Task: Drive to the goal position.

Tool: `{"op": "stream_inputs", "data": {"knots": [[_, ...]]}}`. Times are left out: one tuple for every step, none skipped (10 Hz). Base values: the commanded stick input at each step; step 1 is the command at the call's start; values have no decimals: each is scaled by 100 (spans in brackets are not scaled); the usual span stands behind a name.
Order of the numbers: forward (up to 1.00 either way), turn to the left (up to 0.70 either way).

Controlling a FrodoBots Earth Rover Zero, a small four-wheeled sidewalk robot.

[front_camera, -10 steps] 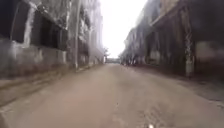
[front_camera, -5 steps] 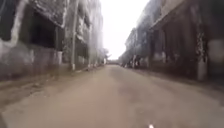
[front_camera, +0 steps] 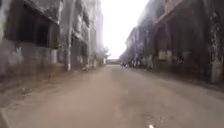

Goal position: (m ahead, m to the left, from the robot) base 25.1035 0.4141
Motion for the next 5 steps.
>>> {"op": "stream_inputs", "data": {"knots": [[100, 0], [100, 0], [100, 0], [100, 0], [100, 0]]}}
